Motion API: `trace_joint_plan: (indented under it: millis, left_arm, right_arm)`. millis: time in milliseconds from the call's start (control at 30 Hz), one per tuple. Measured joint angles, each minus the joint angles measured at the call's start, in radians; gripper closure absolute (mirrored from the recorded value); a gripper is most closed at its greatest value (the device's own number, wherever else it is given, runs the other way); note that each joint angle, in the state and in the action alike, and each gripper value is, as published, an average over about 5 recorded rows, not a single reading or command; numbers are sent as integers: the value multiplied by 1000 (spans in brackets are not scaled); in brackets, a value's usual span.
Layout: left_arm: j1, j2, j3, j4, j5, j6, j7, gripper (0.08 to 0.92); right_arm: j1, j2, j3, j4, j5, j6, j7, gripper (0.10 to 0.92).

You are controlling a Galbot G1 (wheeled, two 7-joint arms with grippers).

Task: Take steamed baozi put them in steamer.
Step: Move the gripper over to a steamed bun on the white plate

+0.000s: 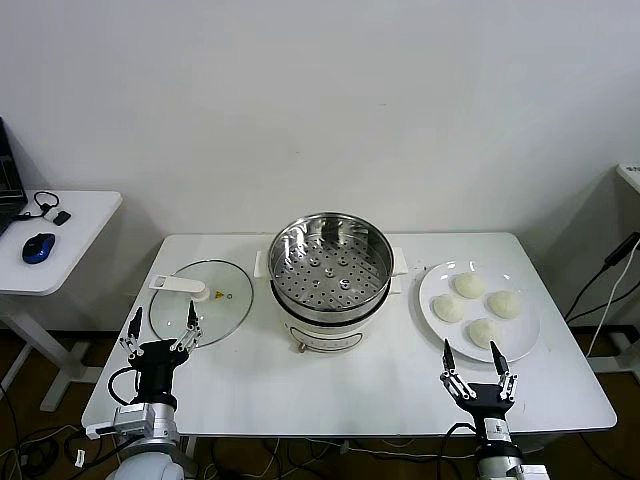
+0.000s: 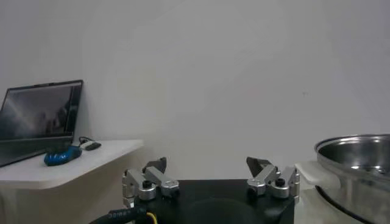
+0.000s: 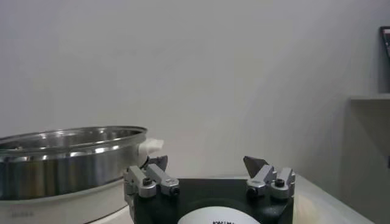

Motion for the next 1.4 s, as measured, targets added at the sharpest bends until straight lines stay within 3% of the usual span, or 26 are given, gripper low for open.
trace_joint_plan:
  millis: [500,933,1400]
  left_arm:
    - [-3,0,-3,3,-9,-2,2,177]
    - [-2,0,-15,11,-18,-8,4,177]
    - [2,0,-8,31,-17,-27,5,177]
  right_arm:
    - [140,-122,86,-36,119,-200,10,203]
    - [388,-301,82,-146,126,-420,-36,203]
    - [556,-631,-7,-256,-25,-601,-286,203]
